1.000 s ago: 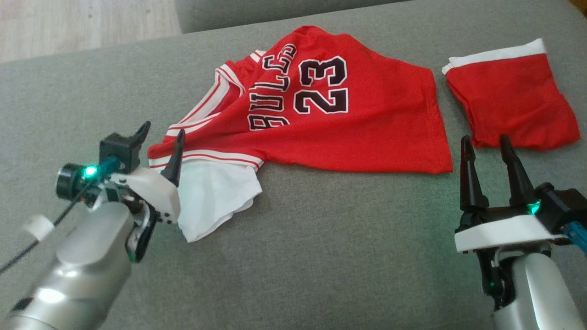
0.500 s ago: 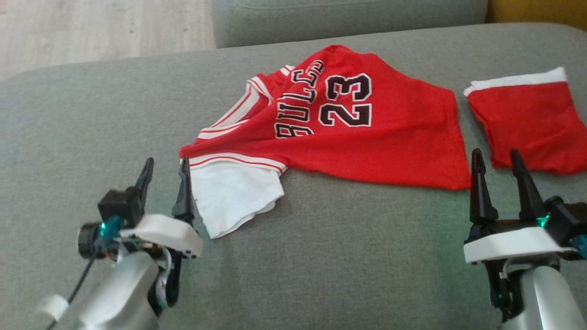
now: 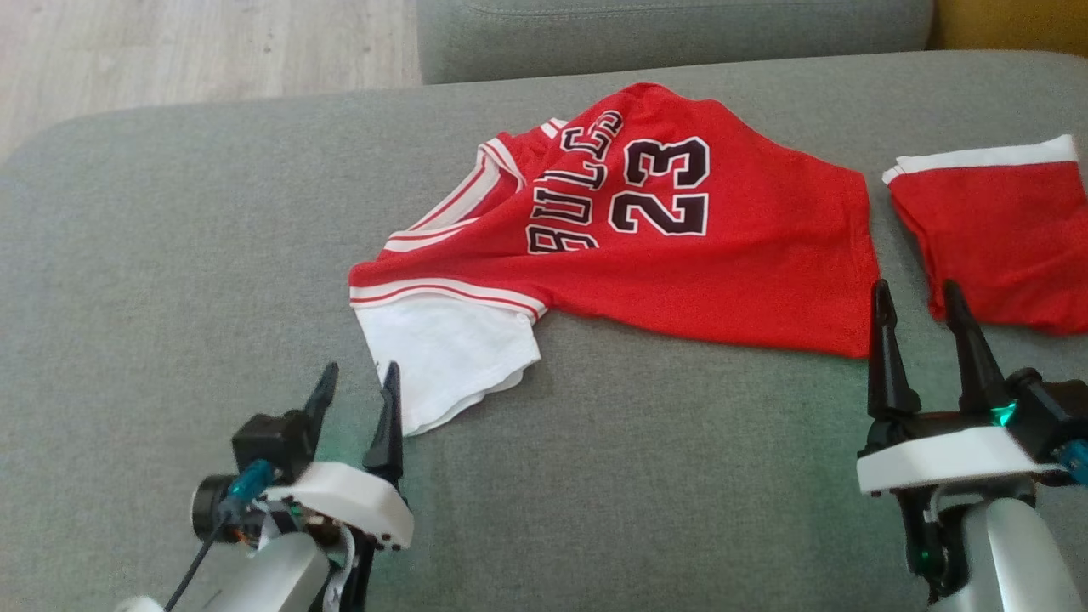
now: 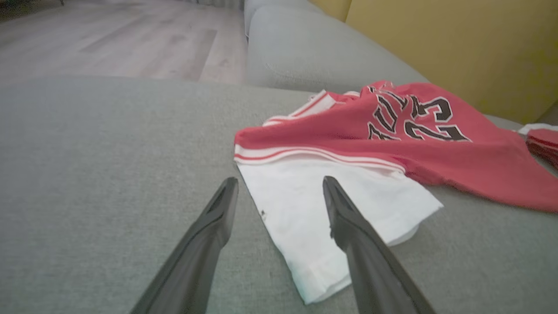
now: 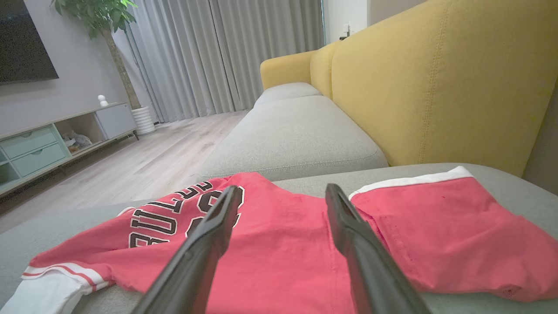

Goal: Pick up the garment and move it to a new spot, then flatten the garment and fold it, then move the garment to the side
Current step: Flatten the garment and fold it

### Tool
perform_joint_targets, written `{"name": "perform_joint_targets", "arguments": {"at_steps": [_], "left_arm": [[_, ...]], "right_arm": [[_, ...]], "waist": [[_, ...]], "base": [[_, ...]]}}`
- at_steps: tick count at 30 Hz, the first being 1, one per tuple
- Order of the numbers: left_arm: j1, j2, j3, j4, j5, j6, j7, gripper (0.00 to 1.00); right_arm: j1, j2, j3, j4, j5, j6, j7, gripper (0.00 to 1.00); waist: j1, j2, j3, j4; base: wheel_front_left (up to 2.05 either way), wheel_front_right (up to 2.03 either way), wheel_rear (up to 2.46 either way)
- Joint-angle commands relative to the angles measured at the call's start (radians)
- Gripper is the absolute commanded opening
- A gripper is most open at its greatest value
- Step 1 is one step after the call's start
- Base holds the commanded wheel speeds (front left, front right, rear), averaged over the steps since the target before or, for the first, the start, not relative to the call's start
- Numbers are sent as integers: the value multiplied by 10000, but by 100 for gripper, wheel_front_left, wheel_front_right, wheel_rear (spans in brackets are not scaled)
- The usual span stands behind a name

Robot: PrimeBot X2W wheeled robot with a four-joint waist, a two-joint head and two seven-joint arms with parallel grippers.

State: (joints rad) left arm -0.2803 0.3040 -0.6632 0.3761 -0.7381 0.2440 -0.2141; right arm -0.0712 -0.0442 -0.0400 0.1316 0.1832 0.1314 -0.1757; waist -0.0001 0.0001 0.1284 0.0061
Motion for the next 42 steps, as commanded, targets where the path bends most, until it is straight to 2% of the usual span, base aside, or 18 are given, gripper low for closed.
{"name": "perform_joint_targets", "arguments": {"at_steps": [1, 2, 4, 9, 15, 20, 28, 29, 30, 31, 36, 42], "left_arm": [[-441, 138, 164, -100, -23, -97, 284, 100], [-441, 132, 80, -12, -48, -109, 485, 100], [-435, 109, 12, 340, -74, 136, 860, 100], [-480, 98, -71, 897, -148, 218, 1250, 100], [-633, 77, -274, 1440, -198, 112, 1739, 100], [-690, -37, -487, 1406, -173, -122, 1786, 100], [-696, -134, -815, 1463, -118, -213, 2094, 100], [-697, -126, -855, 1480, -121, -240, 2164, 66], [-703, -121, -868, 1483, -132, -255, 2192, 4], [-703, -113, -874, 1478, -145, -273, 2202, 0], [-745, -89, -671, 1273, -203, -282, 1754, 0], [-902, -86, -272, 824, -145, -331, 566, 0]], "right_arm": [[-280, -60, 278, -363, -4, -7, -14, 100], [-287, -60, 277, -355, 2, -7, -24, 100], [-307, -60, 290, -317, 28, -7, -59, 100], [-357, -60, 311, -266, 72, -7, -113, 100], [-408, -60, 280, -162, 99, -7, -199, 100], [-441, -60, 264, -79, 132, -7, -259, 100], [-510, -60, 280, 24, 178, -7, -332, 100], [-515, -60, 281, 30, 178, -7, -339, 100], [-517, -60, 280, 37, 177, -7, -344, 100], [-518, -60, 277, 45, 176, -7, -348, 100], [-512, -60, 205, 177, 151, -7, -272, 100], [-575, -60, 123, 736, -161, -7, 342, 100]], "waist": [[1, -1, 63, -94], [1, -1, 91, -129], [1, -1, 170, -255], [1, -1, 279, -421], [1, -1, 379, -597], [1, -1, 417, -656], [1, -1, 404, -679], [1, -1, 405, -677], [1, -1, 405, -674], [1, -1, 404, -668], [1, -1, 373, -607], [1, -1, 318, -489]], "base": [[0, 0, 0], [0, 0, 0], [0, 0, 0], [0, 0, 0], [0, 0, 0], [0, 0, 0], [0, 0, 0], [0, 0, 0], [0, 0, 0], [0, 0, 0], [0, 0, 0], [0, 0, 0]]}}
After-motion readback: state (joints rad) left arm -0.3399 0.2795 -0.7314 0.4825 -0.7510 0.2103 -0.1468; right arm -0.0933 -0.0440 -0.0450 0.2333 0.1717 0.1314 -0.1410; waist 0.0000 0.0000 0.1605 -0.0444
